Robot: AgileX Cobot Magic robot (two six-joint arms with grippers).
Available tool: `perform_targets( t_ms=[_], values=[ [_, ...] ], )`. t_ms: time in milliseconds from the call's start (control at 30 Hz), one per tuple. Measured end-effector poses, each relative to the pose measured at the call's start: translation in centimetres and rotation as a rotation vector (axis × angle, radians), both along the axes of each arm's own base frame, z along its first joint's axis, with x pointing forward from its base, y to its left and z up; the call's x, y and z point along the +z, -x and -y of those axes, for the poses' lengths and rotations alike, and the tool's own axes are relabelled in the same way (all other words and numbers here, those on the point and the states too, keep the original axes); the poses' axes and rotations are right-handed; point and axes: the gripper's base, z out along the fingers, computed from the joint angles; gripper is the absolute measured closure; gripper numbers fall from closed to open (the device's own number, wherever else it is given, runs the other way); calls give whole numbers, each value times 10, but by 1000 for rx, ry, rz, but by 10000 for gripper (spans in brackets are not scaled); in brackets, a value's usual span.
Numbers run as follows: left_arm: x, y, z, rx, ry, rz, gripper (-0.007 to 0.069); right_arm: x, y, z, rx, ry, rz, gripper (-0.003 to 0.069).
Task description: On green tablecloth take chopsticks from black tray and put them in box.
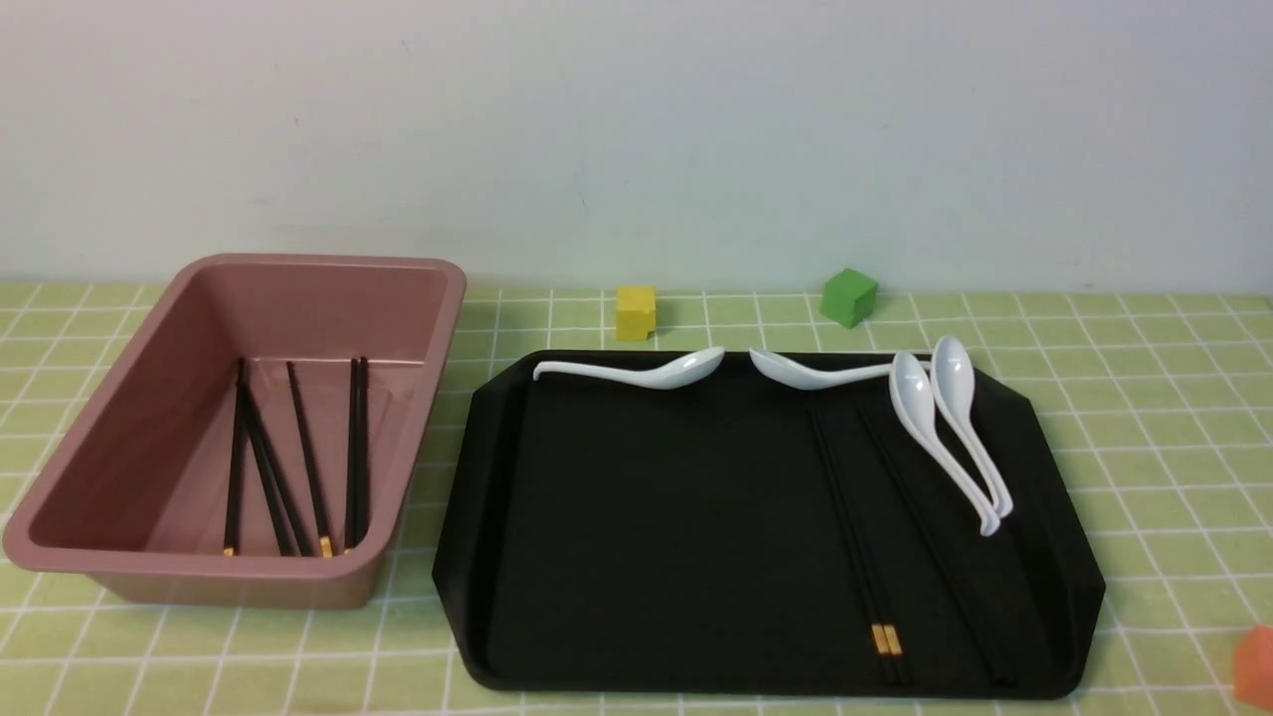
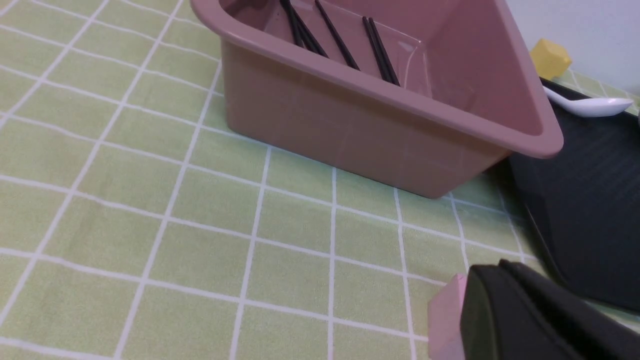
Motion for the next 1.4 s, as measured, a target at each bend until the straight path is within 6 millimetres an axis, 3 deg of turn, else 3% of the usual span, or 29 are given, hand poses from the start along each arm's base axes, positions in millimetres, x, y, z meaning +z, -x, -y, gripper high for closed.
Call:
perform_targets(
  t_ms=[1400],
  values=[
    [0, 0, 0, 0, 0, 0, 601, 0, 0, 0, 0, 0, 0, 419]
  ],
)
